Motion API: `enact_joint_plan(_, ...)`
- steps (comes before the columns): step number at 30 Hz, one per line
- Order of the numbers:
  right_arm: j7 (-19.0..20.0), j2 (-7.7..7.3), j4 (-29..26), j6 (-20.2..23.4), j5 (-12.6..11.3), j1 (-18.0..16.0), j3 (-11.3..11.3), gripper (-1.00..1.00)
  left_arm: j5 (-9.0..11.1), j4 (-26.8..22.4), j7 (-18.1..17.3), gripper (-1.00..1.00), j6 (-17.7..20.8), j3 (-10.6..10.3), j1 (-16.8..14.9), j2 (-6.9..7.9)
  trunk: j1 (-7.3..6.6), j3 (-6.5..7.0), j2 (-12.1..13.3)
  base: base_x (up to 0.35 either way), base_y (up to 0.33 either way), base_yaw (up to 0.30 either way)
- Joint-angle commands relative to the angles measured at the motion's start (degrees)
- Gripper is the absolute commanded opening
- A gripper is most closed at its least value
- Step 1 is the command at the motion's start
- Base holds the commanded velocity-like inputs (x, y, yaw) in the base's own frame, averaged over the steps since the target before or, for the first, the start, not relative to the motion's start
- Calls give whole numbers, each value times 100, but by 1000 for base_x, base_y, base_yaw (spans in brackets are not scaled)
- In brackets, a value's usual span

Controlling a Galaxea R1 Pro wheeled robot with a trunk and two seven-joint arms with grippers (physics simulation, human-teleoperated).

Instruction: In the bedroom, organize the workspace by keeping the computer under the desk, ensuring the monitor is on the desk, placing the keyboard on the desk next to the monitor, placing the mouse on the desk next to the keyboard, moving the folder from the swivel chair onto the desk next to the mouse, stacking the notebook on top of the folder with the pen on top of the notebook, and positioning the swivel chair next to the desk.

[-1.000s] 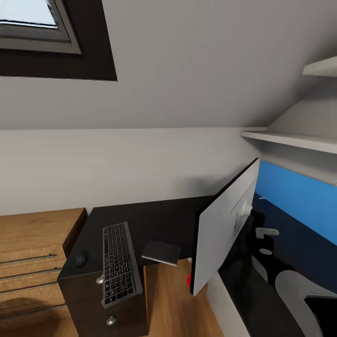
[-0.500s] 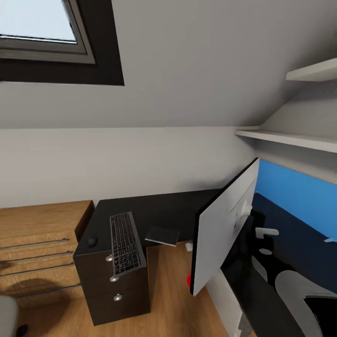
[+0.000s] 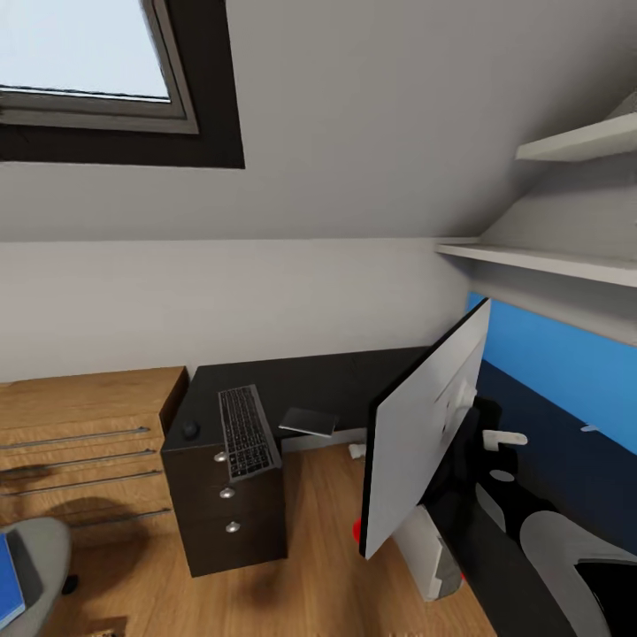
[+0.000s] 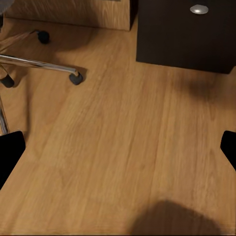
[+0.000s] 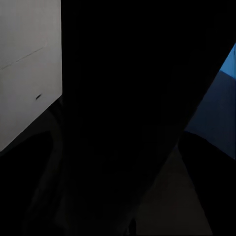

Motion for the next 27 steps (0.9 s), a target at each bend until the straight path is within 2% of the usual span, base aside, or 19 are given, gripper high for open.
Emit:
enact_joint_plan(1, -10, -1, 0, -23, -14, -5, 21, -100, 17, -10, 16, 100, -5, -10, 3, -1, -3, -5, -5, -231, 0, 0)
enact_joint_plan(21, -10, -1, 0, -18, -13, -6, 20, -100, 17, -12, 26, 100, 1, -10, 4, -1, -3, -5, -5, -22, 0, 0)
enact_joint_plan(27, -10, -1, 0, -14, -7, -6, 20, -100, 17, -10, 33, 100, 13, -10, 4, -1, -3, -5, -5, -262, 0, 0)
